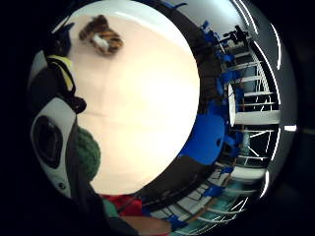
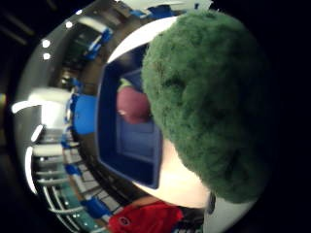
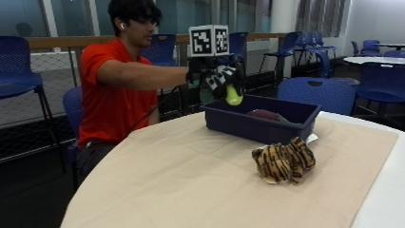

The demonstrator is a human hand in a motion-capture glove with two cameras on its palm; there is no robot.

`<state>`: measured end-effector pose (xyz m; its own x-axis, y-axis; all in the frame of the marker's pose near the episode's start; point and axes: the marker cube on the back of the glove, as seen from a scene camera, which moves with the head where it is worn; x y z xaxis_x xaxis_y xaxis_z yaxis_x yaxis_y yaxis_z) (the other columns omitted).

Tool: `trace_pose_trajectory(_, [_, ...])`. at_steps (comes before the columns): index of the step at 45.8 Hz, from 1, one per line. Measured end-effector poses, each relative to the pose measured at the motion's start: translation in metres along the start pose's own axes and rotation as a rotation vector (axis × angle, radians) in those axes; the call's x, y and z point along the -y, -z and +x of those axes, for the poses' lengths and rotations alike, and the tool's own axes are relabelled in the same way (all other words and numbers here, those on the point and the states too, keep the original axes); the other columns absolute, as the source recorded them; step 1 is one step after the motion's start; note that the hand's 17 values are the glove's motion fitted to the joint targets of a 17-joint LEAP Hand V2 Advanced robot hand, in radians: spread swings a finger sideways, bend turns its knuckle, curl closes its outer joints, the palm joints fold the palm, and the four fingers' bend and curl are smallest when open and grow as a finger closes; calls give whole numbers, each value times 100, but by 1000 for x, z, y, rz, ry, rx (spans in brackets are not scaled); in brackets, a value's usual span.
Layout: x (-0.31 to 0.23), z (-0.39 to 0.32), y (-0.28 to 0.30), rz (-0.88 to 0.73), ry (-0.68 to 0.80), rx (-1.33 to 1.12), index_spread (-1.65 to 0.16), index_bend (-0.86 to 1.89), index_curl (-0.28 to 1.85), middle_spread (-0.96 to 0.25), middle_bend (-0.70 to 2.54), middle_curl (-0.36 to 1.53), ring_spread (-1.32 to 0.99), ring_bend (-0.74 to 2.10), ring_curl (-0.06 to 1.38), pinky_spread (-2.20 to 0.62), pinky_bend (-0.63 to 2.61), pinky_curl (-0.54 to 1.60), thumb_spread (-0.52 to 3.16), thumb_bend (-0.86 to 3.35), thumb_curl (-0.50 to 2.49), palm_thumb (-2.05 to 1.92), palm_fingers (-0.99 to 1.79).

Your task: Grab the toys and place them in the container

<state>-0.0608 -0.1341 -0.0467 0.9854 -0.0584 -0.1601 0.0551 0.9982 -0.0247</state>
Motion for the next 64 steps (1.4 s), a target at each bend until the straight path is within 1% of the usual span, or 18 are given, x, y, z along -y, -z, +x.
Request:
trace_pose_trajectory(5, [-2,-59,23,27,97,25,-47,17,39,-26,33,21,-44,109,48,-45,116,38,87,20,69,69,92])
trace_pose_trajectory(12, [-5,-132,35,45,173,34,-48,17,42,-26,28,22,-45,107,49,-46,114,40,81,17,74,70,90])
trace_pose_trajectory(21, [-3,-191,33,21,212,-8,-49,15,44,-25,23,24,-46,107,49,-46,114,41,78,14,78,70,88])
trace_pose_trajectory(23, [-3,-195,30,6,217,-32,-50,15,45,-24,19,24,-46,104,49,-47,113,41,78,12,79,68,82])
trace_pose_trajectory(24, [-2,-196,28,-2,218,-44,-50,16,45,-25,22,25,-46,107,50,-46,114,42,77,14,80,70,88])
trace_pose_trajectory(25, [-2,-197,26,-14,217,-56,-50,12,44,-23,11,22,-45,102,48,-46,115,42,81,10,78,65,72])
trace_pose_trajectory(27, [0,-195,21,-47,205,-69,-47,11,44,-22,4,19,-42,105,50,-46,122,44,91,8,76,59,61])
trace_pose_trajectory(29, [3,-188,16,-81,208,-69,-47,11,44,-21,3,17,-40,104,49,-46,125,44,96,6,74,57,56])
trace_pose_trajectory(30, [4,-182,14,-95,237,-65,-46,11,43,-20,2,15,-36,95,46,-43,127,44,101,1,71,47,34])
trace_pose_trajectory(31, [4,-176,12,-106,290,-56,-44,8,43,-19,9,17,-32,87,46,-38,127,46,104,-3,68,42,10])
trace_pose_trajectory(33, [4,-164,8,-122,397,-24,-41,3,41,-15,13,19,-24,78,46,-30,136,51,107,-6,64,35,-18])
trace_pose_trajectory(34, [5,-159,7,-126,396,-2,-40,2,39,-13,14,19,-21,72,44,-26,139,50,108,-7,62,32,-23])
trace_pose_trajectory(37, [12,-149,4,-108,244,75,-37,2,32,-9,14,19,-13,53,34,-16,142,47,109,-11,55,17,-36])
trace_pose_trajectory(40, [19,-133,6,-58,196,146,-35,4,29,-6,12,19,-7,44,30,-8,144,46,109,-9,51,7,-37])
trace_pose_trajectory(43, [30,-108,6,-17,148,152,-33,4,26,-5,11,19,-2,38,28,-3,143,45,108,-8,47,0,-36])
trace_pose_trajectory(48, [56,-59,-3,-2,37,100,-32,6,23,-4,12,19,2,31,26,3,140,43,107,-7,42,-6,-33])
trace_pose_trajectory(55, [95,0,-31,-27,-100,22,-32,9,20,-4,11,19,6,26,25,9,136,40,107,-6,37,-7,-30])
trace_pose_trajectory(64, [146,40,-83,-86,-199,24,-33,11,19,-5,11,19,8,21,26,11,131,37,106,-6,32,-6,-26])
